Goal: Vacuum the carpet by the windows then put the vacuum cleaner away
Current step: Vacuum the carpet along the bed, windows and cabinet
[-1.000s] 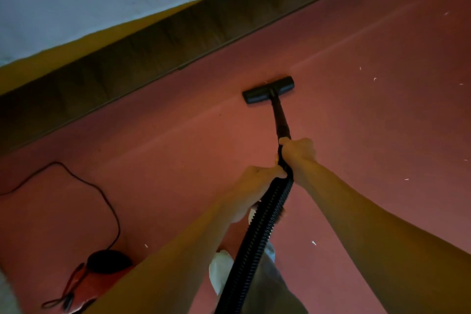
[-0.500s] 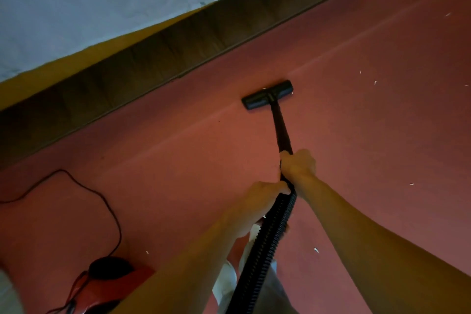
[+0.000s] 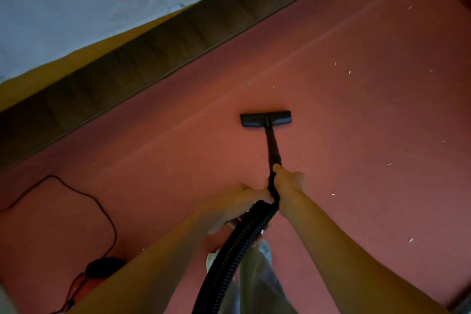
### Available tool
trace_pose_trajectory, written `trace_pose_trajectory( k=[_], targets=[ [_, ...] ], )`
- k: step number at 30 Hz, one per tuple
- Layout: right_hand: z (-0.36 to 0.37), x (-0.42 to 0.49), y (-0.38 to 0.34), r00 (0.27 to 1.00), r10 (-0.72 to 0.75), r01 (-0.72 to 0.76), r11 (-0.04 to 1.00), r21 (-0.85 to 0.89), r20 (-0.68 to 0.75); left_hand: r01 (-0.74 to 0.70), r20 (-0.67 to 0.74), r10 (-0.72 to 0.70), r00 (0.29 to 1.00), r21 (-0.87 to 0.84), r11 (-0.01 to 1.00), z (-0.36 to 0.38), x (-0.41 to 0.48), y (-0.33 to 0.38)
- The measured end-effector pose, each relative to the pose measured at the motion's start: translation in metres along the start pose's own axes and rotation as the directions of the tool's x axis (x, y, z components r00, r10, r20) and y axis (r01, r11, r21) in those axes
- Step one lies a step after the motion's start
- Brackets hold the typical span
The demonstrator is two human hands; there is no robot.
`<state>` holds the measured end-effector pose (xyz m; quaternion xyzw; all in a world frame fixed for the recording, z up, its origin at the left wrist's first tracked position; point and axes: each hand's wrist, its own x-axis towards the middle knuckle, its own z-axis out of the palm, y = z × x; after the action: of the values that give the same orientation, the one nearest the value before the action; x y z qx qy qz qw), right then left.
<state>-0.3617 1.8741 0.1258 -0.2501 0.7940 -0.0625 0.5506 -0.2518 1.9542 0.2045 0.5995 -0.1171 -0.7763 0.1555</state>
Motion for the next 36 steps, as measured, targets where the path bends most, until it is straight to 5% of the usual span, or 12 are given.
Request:
trace_pose_trajectory(
  k=[8,16,22,29,36],
  targets=[
    [0.010,0.047,-0.061,0.999,-0.022,0.019,0.996,0.093,0.031,-0.167,-0.245,0.107,0.964,-0.242,0.956,0.006,0.052,0.023],
    [0.018,0.088,-0.101,0.993,-0.100,0.103,0.993,-0.052,0.063,-0.135,-0.202,0.055,0.978,-0.407,0.904,0.012,0.077,0.057],
    [0.010,0.068,-0.077,0.987,-0.051,0.056,0.998,-0.029,0.152,-0.075,-0.187,0.011,0.982,-0.342,0.937,0.013,0.063,0.048],
    [-0.014,0.016,-0.037,0.984,-0.072,0.086,0.993,-0.084,0.161,0.012,0.013,-0.010,1.000,-0.161,0.987,0.014,0.018,0.032],
    [-0.002,-0.003,-0.039,0.965,-0.169,0.198,0.972,-0.129,0.203,-0.018,-0.035,0.011,0.999,-0.215,0.976,0.014,-0.004,0.023]
  ],
)
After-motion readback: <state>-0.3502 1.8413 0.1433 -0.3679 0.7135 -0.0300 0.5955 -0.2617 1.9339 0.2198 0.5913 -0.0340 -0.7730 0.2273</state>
